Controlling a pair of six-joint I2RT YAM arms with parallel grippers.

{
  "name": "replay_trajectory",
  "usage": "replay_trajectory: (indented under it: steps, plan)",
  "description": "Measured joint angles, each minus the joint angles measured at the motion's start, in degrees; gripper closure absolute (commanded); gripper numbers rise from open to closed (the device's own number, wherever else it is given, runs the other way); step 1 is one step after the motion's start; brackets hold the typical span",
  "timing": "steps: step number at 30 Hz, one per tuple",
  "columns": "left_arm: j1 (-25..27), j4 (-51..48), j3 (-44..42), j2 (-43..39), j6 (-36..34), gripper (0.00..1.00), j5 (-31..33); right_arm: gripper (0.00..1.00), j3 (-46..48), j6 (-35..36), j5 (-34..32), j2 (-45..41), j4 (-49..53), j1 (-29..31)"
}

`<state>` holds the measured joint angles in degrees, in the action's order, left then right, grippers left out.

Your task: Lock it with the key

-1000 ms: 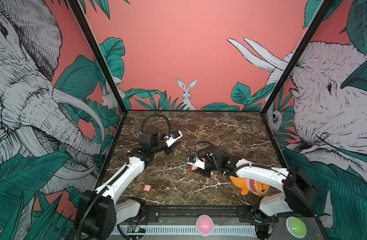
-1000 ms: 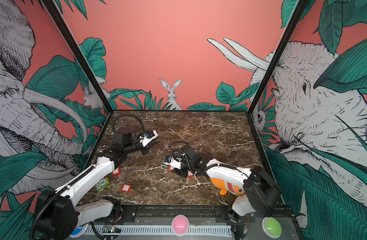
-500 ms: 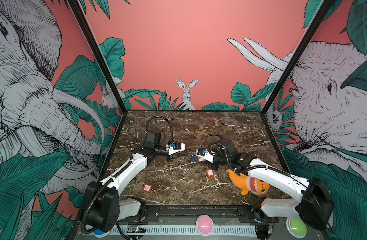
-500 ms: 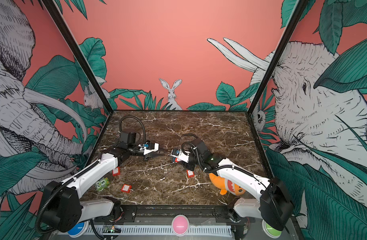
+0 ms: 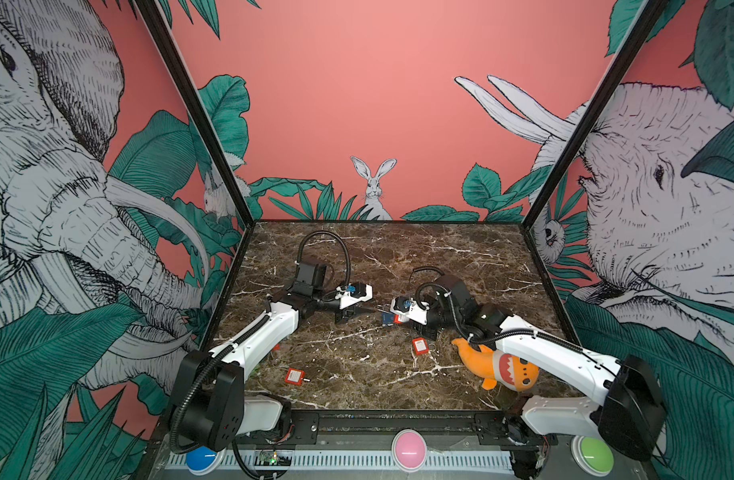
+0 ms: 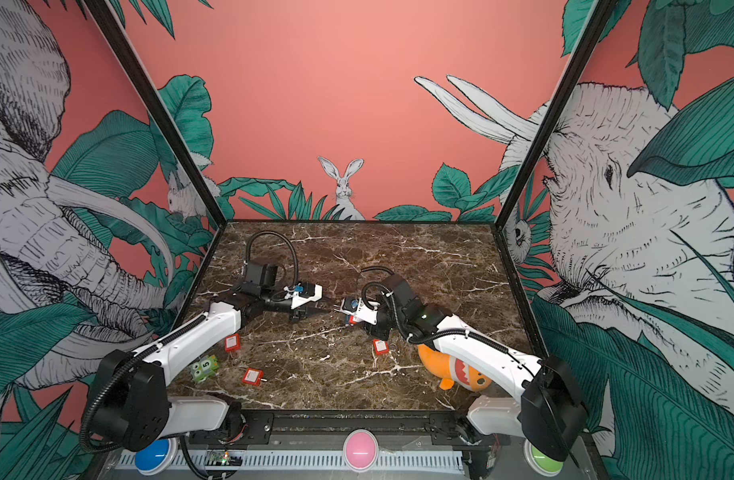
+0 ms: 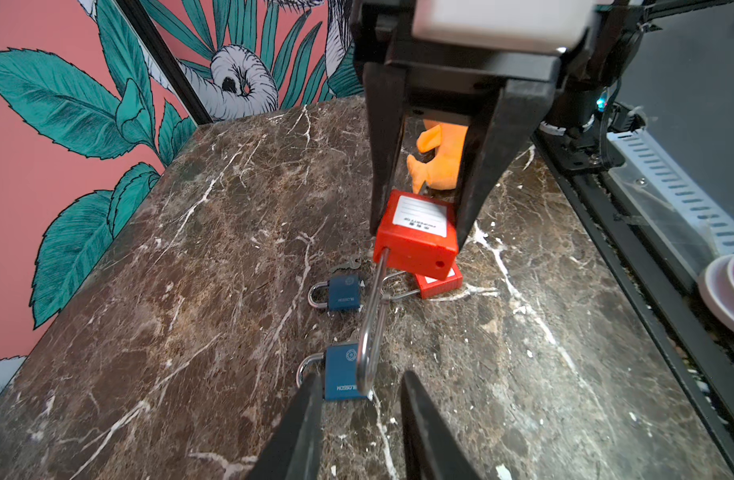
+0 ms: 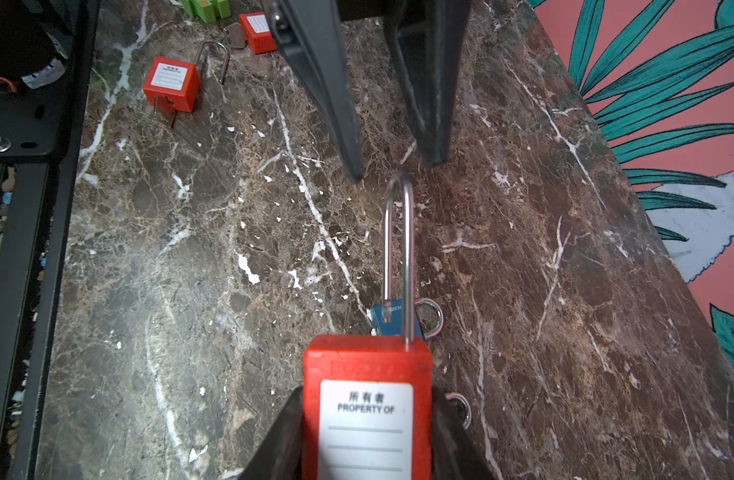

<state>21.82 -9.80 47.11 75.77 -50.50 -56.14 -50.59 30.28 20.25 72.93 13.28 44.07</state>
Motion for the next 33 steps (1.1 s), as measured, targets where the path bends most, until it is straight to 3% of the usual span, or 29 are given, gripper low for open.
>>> replay_trajectory:
  steps: [6, 14, 22, 28, 33]
  plan:
    - [1.8, -0.2, 1.6, 2.3, 0.6, 0.69, 0.3, 0.81, -1.2, 0.6, 0.1, 0.6, -0.1, 0.0]
    - [2.9, -1.2, 3.3, 3.6, -0.3, 0.89, -1.1, 0.81, -1.2, 2.0, 0.1, 1.4, -0.1, 0.0]
    - [2.8, -4.5, 5.5, 5.6, -2.0, 1.0, -3.1, 0.79, -1.2, 4.0, -0.5, 1.4, -0.1, 0.0]
    - [2.8, -8.4, 7.9, 6.8, -3.2, 1.0, -3.2, 0.78, -1.2, 4.7, -0.9, 1.4, -0.2, 0.0]
    - [2.8, -9.4, 8.2, 6.9, -3.5, 0.86, -3.1, 0.78, -1.2, 4.9, -1.2, 1.4, -0.3, 0.0]
